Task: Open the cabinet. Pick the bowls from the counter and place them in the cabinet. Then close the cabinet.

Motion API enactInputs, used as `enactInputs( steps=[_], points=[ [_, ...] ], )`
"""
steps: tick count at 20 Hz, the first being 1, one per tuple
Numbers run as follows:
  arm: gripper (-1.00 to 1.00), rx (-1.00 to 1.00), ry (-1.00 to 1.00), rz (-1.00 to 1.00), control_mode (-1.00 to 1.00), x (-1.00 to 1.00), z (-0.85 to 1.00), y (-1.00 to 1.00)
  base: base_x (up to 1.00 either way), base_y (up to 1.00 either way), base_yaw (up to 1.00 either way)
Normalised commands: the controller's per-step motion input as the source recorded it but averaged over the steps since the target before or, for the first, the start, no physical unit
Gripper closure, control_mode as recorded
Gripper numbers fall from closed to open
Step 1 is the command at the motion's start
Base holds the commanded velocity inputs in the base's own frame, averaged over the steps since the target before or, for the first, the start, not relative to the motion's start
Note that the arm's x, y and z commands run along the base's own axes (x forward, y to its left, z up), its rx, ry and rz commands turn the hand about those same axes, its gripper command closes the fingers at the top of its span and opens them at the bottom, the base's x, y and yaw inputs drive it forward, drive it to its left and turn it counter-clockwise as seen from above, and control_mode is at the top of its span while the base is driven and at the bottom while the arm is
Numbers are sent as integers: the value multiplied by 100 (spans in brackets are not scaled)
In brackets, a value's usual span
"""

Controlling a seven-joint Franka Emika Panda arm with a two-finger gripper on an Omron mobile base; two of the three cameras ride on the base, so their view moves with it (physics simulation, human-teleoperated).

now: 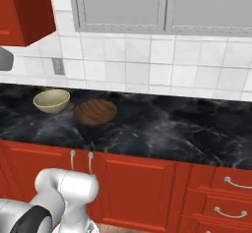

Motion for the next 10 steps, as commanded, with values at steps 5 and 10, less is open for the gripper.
enactInputs(
  steps=[5, 10],
  points=[
    [-100, 0, 0, 0, 100, 0, 0, 0, 100, -38, -14],
    [-100, 0, 0, 0, 100, 0, 0, 0, 100, 0, -13]
  ],
)
